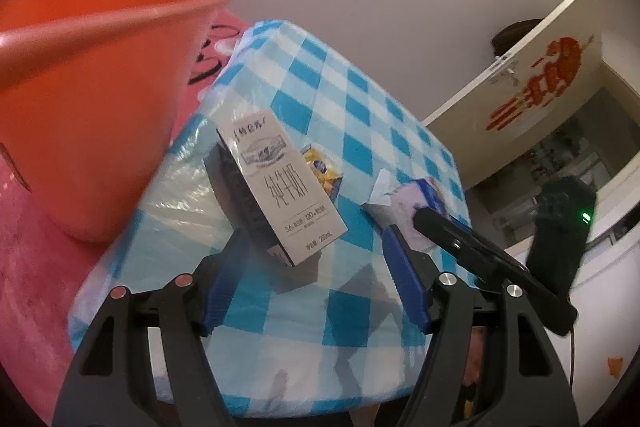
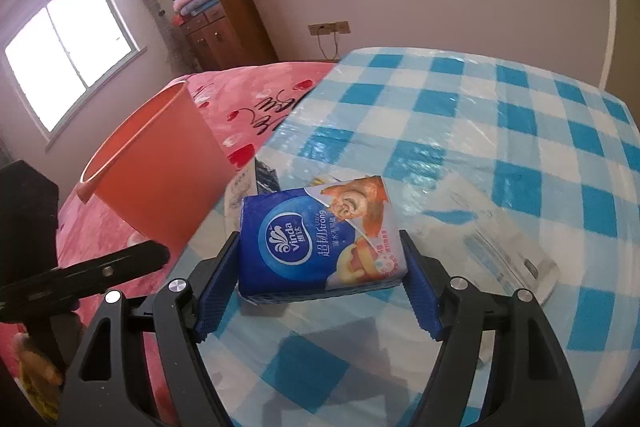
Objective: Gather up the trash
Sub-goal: 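Carry the milk carton and tissue pack over the bucket and open both tools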
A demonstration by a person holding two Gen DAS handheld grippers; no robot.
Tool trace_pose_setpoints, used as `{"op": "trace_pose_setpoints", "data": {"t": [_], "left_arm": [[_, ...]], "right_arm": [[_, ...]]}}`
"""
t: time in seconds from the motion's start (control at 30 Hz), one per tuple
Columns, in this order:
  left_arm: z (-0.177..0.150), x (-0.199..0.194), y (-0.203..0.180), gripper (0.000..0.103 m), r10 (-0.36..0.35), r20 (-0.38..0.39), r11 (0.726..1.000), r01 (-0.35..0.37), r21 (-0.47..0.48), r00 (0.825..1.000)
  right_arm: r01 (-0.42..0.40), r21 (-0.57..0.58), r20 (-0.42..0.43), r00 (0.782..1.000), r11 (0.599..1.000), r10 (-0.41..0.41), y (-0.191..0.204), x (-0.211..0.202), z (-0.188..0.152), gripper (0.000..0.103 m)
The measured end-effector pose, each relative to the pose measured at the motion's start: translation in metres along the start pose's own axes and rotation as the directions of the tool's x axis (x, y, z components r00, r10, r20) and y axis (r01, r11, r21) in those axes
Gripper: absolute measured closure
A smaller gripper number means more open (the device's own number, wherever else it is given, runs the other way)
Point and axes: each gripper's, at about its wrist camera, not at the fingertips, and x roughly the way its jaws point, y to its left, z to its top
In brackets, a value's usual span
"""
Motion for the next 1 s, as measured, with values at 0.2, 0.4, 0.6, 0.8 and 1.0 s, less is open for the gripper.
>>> {"op": "trace_pose_setpoints", "data": {"t": [0.2,0.4,0.6,0.8,1.0], "left_arm": [[0.001,0.036,-0.004,0.034,0.099,-0.011,0.993,-0.100,-0.061,0.995],[0.014,0.061,-0.001,0.033,0.185,-0.013,0.977,-0.185,-0.107,0.983],[0.025,0.082,-0.006,0.029,0.237,-0.032,0.968,-0.239,-0.083,0.971],[0.031,0.098,-0.009,0.027,0.290,-0.042,0.954,-0.292,-0.064,0.956],[0.033,0.100,-0.008,0.038,0.293,-0.038,0.955,-0.294,-0.048,0.955]], "right_arm": [[0.012,0.010,0.002,1.000,1.000,-0.012,-0.014,-0.004,-0.014,0.028],[-0.015,0.043,0.006,1.000,0.999,0.014,-0.031,-0.007,-0.024,0.028],[-0.041,0.066,0.008,0.999,0.997,0.041,-0.043,-0.006,-0.028,0.028],[-0.055,0.086,0.001,0.998,0.995,0.055,-0.053,-0.002,-0.032,0.028],[-0.064,0.108,-0.004,0.998,0.992,0.065,-0.060,0.000,-0.036,0.028]]}}
